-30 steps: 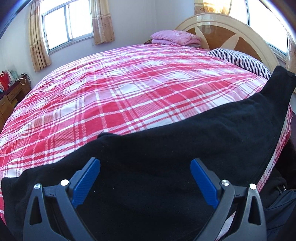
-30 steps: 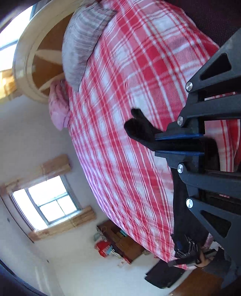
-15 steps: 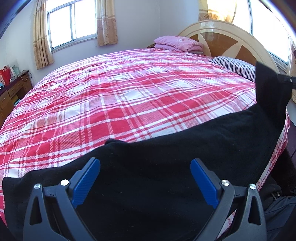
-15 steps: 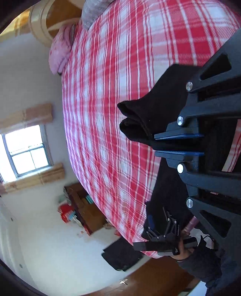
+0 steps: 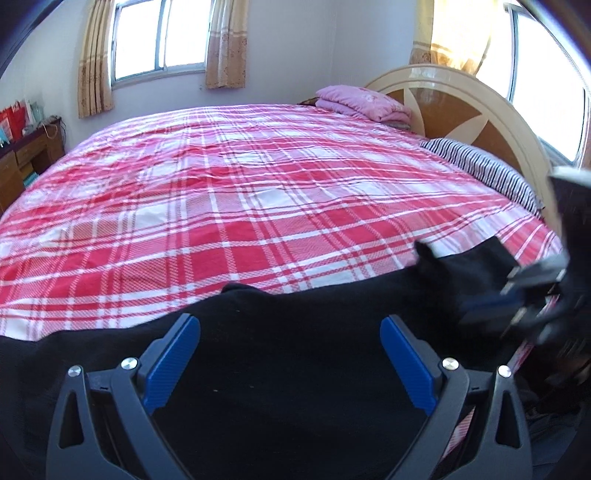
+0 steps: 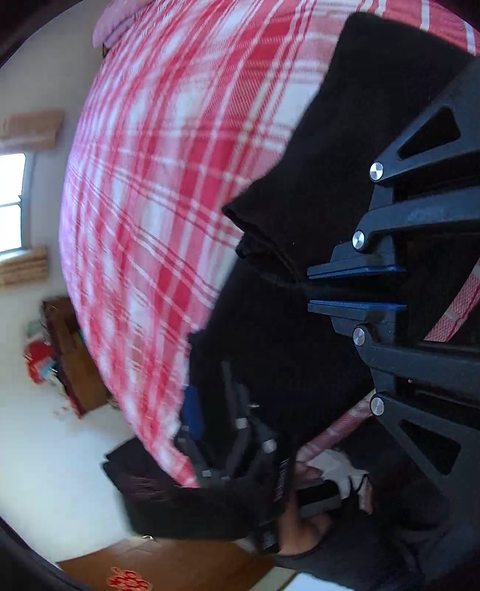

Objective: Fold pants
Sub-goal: 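Fold the held leg end over the pants with the right gripper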

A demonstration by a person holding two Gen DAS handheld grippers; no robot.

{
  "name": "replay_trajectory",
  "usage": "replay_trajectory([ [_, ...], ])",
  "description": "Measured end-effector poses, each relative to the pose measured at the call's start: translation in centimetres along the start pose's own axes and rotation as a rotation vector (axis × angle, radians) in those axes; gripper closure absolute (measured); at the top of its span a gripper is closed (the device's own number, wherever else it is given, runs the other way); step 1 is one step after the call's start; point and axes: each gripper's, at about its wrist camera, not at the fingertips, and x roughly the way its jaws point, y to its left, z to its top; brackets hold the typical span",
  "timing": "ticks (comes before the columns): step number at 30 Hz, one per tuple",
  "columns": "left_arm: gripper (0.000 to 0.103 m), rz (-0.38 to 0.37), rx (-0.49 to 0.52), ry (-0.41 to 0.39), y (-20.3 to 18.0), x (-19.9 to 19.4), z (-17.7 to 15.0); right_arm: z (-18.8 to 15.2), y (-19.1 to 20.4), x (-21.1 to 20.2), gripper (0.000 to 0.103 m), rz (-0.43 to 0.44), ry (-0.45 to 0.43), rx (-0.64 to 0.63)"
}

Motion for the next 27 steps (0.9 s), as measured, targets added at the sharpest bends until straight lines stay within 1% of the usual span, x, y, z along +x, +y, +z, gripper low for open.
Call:
replay_trajectory([
  [1, 0.002, -0.017, -0.009, 0.003, -0.1, 0.1, 0.0, -0.3, 0.2, 0.7, 0.089, 0.003, 0.027, -0.010],
  [3, 0.002, -0.054, -0.026, 0.013, -0.4, 0.4, -0.1, -0.9, 0.1, 1.1, 0.078, 0.036, 0.065, -0.015],
  [4, 0.002, -0.078, -0.036, 0.020, -0.5, 0.6, -0.2, -1.1, -0.2, 0.6, 0.073, 0.047, 0.060, -0.013],
  [5, 0.002, -0.104, -0.048, 0.027, -0.8, 0.9, -0.3, -1.4, -0.6, -0.4, 0.062, 0.060, 0.045, -0.013],
  [6, 0.002, -0.133, -0.057, 0.035, -1.3, 1.1, -0.4, -1.9, -1.1, -1.8, 0.056, 0.079, 0.022, -0.015],
  [8, 0.002, -0.176, -0.055, 0.055, -2.3, 1.7, -0.5, -2.6, -2.1, -4.0, 0.056, 0.093, -0.012, -0.018],
  [10, 0.002, -0.204, -0.042, 0.072, -3.7, 2.0, -0.7, -3.5, -3.9, -6.6, 0.055, 0.063, -0.052, -0.007],
  [12, 0.004, -0.243, -0.030, 0.102, -5.2, 2.8, -0.8, -4.5, -6.0, -8.3, 0.055, 0.023, -0.082, 0.040],
  [14, 0.016, -0.279, -0.011, 0.133, -6.8, 3.6, -0.7, -5.6, -8.5, -9.5, 0.055, -0.004, -0.117, 0.115],
  [16, 0.020, -0.288, 0.000, 0.160, -7.9, 4.3, -0.5, -6.6, -11.0, -9.9, 0.055, -0.015, -0.161, 0.222],
  [17, 0.020, -0.288, 0.004, 0.177, -8.5, 4.7, -0.4, -7.0, -12.2, -9.9, 0.055, -0.017, -0.179, 0.275],
  [18, 0.020, -0.288, 0.004, 0.184, -8.8, 5.0, -0.2, -7.1, -12.9, -9.9, 0.055, -0.019, -0.184, 0.302],
  [19, 0.022, -0.288, 0.004, 0.188, -9.0, 5.2, -0.1, -7.1, -13.4, -9.8, 0.055, -0.021, -0.184, 0.318],
  [21, 0.036, -0.268, 0.003, 0.192, -9.3, 5.4, 0.1, -7.1, -14.1, -9.9, 0.055, -0.028, -0.207, 0.336],
  [22, 0.058, -0.267, 0.001, 0.194, -9.3, 5.4, 0.1, -7.1, -14.3, -10.0, 0.055, -0.026, -0.220, 0.345],
  [23, 0.085, -0.276, -0.006, 0.203, -9.2, 5.5, 0.1, -7.1, -14.4, -10.0, 0.055, -0.021, -0.226, 0.351],
  [24, 0.087, -0.288, -0.023, 0.214, -8.9, 5.6, 0.0, -7.1, -14.3, -10.1, 0.055, -0.017, -0.231, 0.354],
  [27, 0.088, -0.304, -0.044, 0.197, -8.7, 5.0, -0.1, -7.1, -14.2, -10.3, 0.055, -0.022, -0.248, 0.353],
])
